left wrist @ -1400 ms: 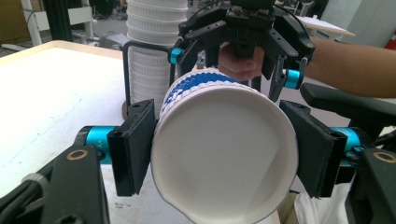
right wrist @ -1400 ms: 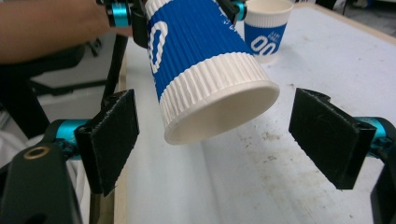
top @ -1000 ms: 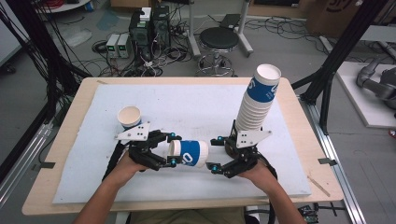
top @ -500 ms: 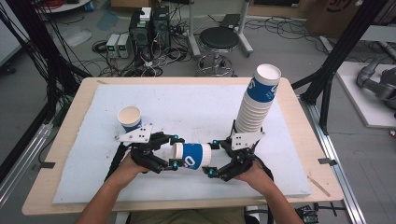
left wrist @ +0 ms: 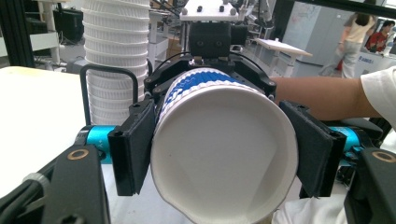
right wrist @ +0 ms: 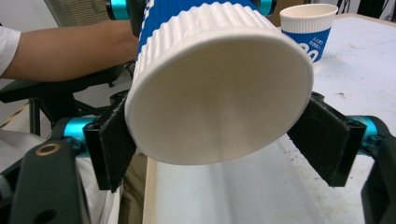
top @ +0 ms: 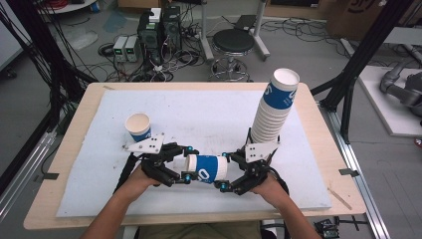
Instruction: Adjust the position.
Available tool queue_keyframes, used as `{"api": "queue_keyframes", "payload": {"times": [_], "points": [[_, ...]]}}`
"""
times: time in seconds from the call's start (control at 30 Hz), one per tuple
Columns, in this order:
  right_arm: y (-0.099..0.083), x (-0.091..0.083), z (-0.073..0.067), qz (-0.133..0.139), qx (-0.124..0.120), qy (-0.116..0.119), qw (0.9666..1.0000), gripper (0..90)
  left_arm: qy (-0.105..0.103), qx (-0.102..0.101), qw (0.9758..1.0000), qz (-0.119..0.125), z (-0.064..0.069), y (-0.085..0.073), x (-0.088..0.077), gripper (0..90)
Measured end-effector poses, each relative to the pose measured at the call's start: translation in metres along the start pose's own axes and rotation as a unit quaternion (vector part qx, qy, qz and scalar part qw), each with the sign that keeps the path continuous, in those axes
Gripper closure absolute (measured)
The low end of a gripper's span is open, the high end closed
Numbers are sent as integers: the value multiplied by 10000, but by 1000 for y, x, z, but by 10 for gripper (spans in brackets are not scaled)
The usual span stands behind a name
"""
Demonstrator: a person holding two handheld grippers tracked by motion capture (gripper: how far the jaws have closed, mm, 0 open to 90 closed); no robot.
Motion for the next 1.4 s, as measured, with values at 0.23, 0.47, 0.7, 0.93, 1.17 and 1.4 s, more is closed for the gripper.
{"api": "queue_keyframes", "payload": {"times": [0.23, 0.47, 0.7, 0.93, 1.17, 1.4], "points": [[0, -2, 0, -43, -34, -23, 10000, 264, 31, 42, 9999, -104, 0, -1, 0, 310], [0, -4, 1, -127, -64, -76, 9999, 280, 137, -54, 9997, -214, 0, -2, 1, 303], [1, -6, 0, -159, -64, -45, 9998, 281, 339, -265, 9986, -317, 0, -3, 1, 118], [7, -18, 0, -297, -93, -248, 9992, 281, 507, -246, 9968, -566, 0, 0, -17, 118], [23, -22, 0, -1169, -167, -484, 9918, 281, 612, -180, 9928, -1009, 2, 10, -27, 120], [45, -17, 0, -1855, -548, -525, 9797, 281, 584, -125, 9871, -1488, 2, 22, -24, 123]]}}
Point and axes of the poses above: each handheld gripper's, and its own axes: x roughly forward along the jaws, y roughly out of its top, z roughly to its right, the point moved 1 cm from there along x, roughly forward along the jaws, and after that the axes turned 14 degrees about -z, right-handed, at the moved point
